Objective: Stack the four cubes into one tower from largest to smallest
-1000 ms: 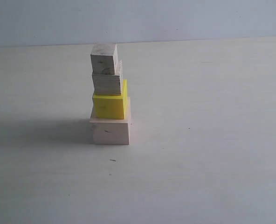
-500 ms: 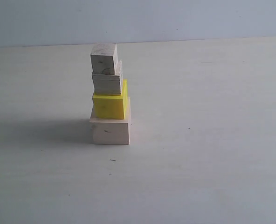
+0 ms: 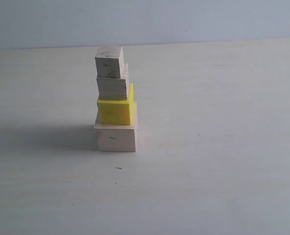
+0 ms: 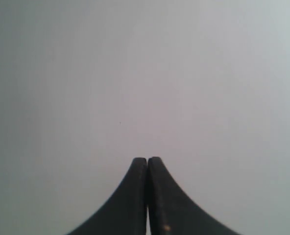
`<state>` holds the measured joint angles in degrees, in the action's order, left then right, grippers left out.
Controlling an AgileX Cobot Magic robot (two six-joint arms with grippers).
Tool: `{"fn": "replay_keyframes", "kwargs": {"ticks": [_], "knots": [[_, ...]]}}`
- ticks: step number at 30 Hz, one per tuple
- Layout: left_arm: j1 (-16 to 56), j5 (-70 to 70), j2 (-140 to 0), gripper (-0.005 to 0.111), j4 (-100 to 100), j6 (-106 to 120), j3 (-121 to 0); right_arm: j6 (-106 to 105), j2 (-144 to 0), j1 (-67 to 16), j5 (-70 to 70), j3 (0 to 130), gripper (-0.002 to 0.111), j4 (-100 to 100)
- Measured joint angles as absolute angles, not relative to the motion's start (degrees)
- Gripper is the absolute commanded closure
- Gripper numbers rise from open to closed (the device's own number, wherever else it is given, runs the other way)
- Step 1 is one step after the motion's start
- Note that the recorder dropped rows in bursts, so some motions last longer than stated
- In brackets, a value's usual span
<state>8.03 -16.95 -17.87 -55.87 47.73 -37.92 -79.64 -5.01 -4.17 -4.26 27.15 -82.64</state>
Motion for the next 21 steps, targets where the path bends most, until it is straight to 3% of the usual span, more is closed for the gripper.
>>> {"fn": "replay_keyframes", "kwargs": {"ticks": [14, 21], "knots": [[7.32, -17.65, -14.28, 0.107, -54.77, 47.73, -37.78, -79.64, -4.89, -4.17, -4.26, 27.15, 0.108, -82.64], [-8.79, -21.11, -10.42, 0.107, -54.65, 47.73, -37.78, -79.64, -4.89, -4.17, -4.26, 27.15, 0.108, -82.64]]}}
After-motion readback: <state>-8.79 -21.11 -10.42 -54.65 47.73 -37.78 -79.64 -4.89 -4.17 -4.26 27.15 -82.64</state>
